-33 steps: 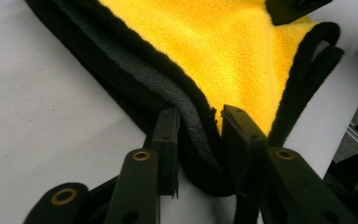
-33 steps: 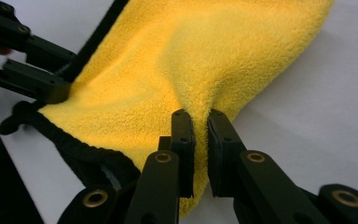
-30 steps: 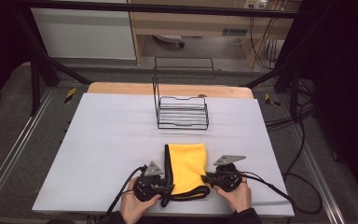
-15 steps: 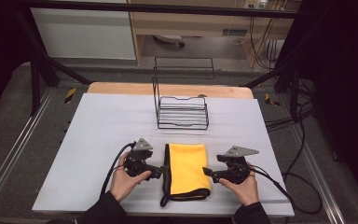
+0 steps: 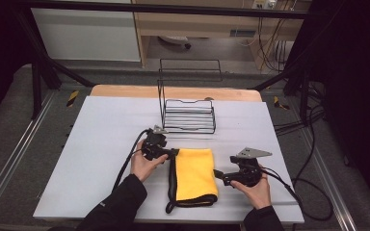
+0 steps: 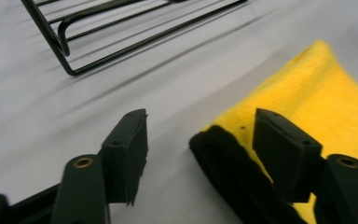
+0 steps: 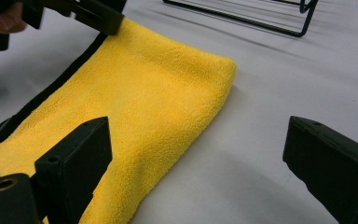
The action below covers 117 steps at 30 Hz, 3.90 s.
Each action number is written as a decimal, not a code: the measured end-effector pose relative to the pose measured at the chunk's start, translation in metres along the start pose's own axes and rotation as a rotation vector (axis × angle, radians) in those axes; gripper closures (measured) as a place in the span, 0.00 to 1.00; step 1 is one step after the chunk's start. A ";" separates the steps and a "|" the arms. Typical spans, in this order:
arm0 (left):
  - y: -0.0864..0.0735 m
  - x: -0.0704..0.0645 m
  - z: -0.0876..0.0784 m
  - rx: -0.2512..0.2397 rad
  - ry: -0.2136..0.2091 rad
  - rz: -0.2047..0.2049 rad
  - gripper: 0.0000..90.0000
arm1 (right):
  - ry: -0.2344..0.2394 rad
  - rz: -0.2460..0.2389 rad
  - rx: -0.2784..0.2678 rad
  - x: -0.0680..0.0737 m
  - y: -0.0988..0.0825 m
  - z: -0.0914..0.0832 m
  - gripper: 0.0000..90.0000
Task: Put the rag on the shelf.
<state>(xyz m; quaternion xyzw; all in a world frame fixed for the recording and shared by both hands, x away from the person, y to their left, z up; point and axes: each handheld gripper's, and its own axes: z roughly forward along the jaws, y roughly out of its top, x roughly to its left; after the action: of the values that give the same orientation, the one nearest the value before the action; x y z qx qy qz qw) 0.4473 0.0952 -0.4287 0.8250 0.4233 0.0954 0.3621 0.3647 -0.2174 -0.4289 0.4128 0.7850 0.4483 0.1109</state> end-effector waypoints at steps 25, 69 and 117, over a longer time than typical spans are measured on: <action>-0.001 -0.006 0.020 0.051 -0.064 -0.032 0.82 | -0.021 0.062 -0.013 -0.007 0.024 0.026 0.11; -0.007 -0.004 0.004 -0.070 -0.121 -0.014 0.88 | 0.011 0.113 0.056 -0.011 0.039 0.055 0.92; 0.006 -0.038 -0.097 -0.433 -0.122 0.064 0.88 | 0.008 -0.061 -0.246 0.041 0.081 -0.028 0.92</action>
<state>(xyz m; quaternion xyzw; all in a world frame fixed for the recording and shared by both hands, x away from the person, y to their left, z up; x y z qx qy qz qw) 0.3827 0.1135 -0.3491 0.7454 0.3438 0.1454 0.5523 0.3678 -0.1833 -0.3406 0.3702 0.7368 0.5392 0.1714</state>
